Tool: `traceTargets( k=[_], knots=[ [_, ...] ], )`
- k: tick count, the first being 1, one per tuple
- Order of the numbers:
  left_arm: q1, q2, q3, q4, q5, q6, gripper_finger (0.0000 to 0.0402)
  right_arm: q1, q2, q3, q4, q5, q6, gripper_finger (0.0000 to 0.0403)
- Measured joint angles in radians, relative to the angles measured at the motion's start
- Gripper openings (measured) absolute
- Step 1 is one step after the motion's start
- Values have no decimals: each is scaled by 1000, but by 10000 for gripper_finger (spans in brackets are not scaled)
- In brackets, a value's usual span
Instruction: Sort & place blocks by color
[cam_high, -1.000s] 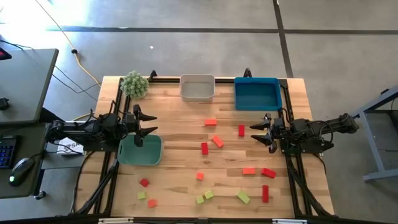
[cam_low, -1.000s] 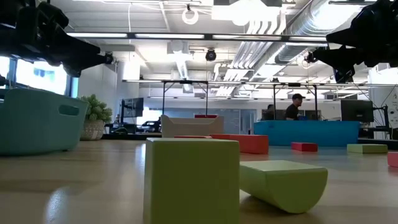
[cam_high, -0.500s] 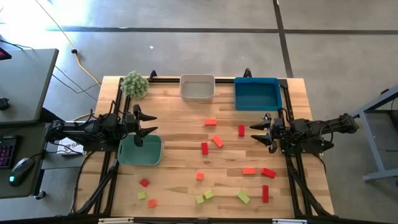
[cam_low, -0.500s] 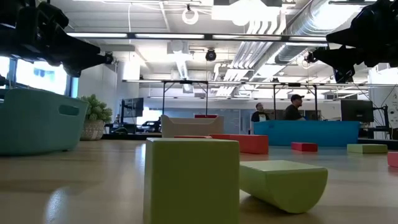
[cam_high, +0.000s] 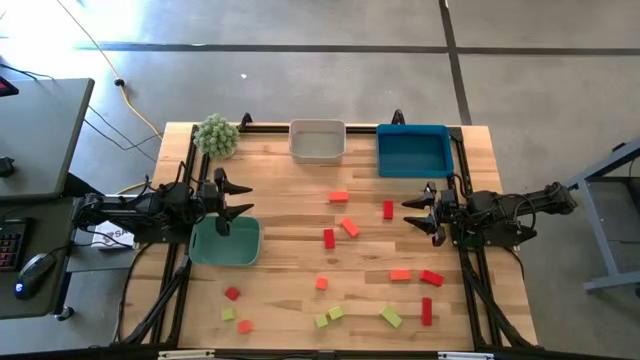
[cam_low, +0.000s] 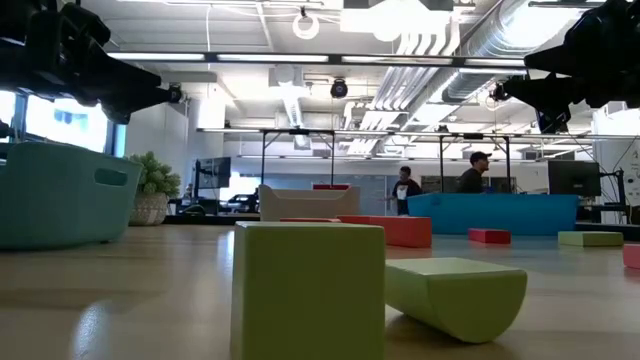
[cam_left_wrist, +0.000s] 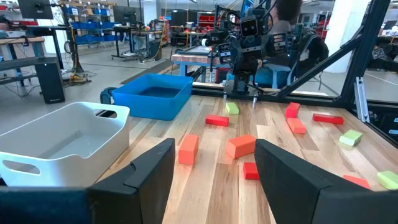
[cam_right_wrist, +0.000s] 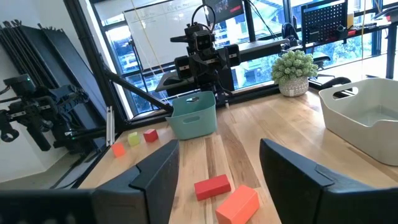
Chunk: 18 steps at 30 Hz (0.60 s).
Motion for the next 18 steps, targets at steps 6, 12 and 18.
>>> traceTargets(
  k=[6, 12, 18],
  knots=[
    [0, 0, 0, 0, 0, 0, 211, -1, 0, 0, 2, 11, -6, 211],
    [0, 0, 0, 0, 0, 0, 211, -1, 0, 0, 3, 11, 0, 211],
    [0, 0, 0, 0, 0, 0, 211, -1, 0, 0, 3, 11, 40, 211]
  ],
)
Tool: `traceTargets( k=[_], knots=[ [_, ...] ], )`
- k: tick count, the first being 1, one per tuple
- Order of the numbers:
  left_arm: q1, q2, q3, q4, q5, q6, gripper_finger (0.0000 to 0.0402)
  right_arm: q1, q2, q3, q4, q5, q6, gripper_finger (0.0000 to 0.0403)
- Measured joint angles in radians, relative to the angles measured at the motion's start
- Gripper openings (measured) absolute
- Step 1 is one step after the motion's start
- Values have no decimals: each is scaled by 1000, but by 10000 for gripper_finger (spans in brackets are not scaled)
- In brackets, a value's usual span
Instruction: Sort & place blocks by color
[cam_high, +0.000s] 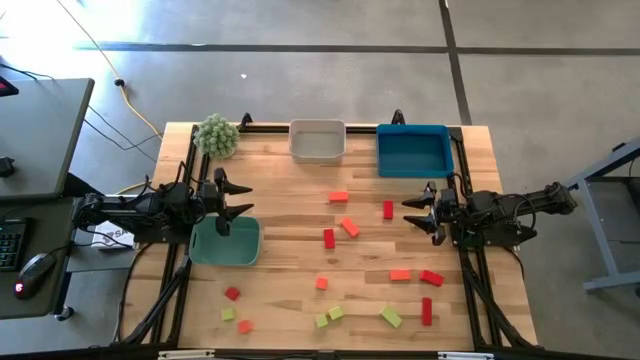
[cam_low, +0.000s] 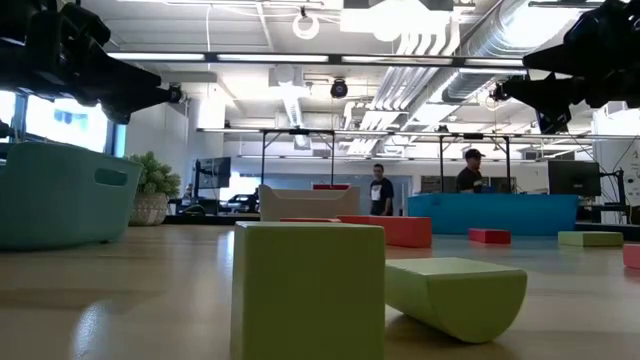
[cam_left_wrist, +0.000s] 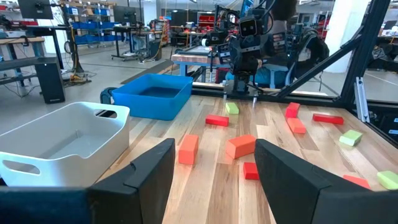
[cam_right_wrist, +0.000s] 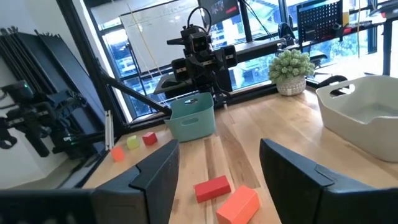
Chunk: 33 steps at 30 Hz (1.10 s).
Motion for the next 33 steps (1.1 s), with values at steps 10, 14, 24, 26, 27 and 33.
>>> traceTargets(
  k=[10, 14, 24, 26, 27, 33],
  knots=[
    [0, 0, 0, 0, 0, 0, 211, 0, 0, 1, 130, 2, 94, 211],
    [0, 0, 0, 0, 0, 0, 211, 0, 1, 29, 151, 22, 94, 211],
    [0, 0, 0, 0, 0, 0, 211, 0, 0, 175, 183, 238, 21, 211],
    [0, 0, 0, 0, 0, 0, 211, 0, 1, 215, 178, 283, -5, 211],
    [0, 0, 0, 0, 0, 0, 211, 0, 0, 234, 176, 310, -11, 211],
    [0, 0, 0, 0, 0, 0, 211, 0, 68, 381, 87, 406, -43, 211]
  ],
)
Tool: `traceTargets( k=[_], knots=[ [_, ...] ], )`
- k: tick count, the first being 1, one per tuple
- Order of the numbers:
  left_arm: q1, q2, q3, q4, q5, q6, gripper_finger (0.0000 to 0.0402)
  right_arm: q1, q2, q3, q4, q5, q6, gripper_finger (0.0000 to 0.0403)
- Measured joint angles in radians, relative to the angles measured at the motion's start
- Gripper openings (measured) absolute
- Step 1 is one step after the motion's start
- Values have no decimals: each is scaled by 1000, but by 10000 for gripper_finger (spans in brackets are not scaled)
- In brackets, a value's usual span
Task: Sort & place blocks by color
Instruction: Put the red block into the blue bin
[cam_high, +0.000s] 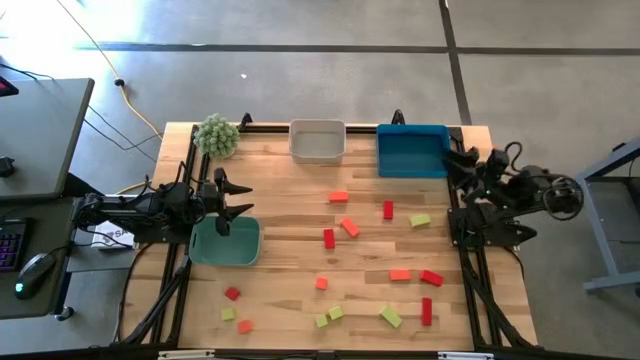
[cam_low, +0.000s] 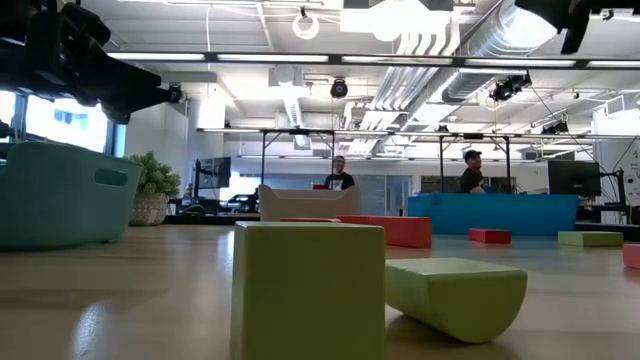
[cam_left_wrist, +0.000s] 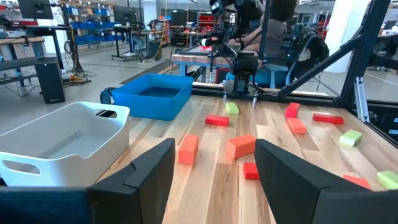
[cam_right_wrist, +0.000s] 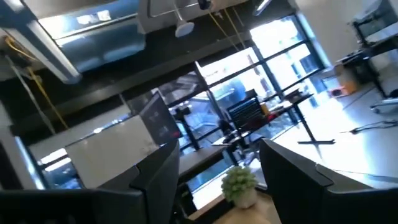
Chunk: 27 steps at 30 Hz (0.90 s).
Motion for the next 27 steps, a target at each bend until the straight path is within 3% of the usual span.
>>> traceTargets(
  k=[6, 11, 20, 27],
  knots=[
    [0, 0, 0, 0, 0, 0, 211, 0, 180, 176, -185, 131, 17, 211],
    [0, 0, 0, 0, 0, 0, 211, 0, 337, 286, -405, 218, 253, 211],
    [0, 0, 0, 0, 0, -71, 211, 0, 564, 322, -574, 197, 755, 211],
    [0, 0, 0, 0, 0, -113, 211, 0, 696, 322, -640, 90, 925, 211]
  ],
)
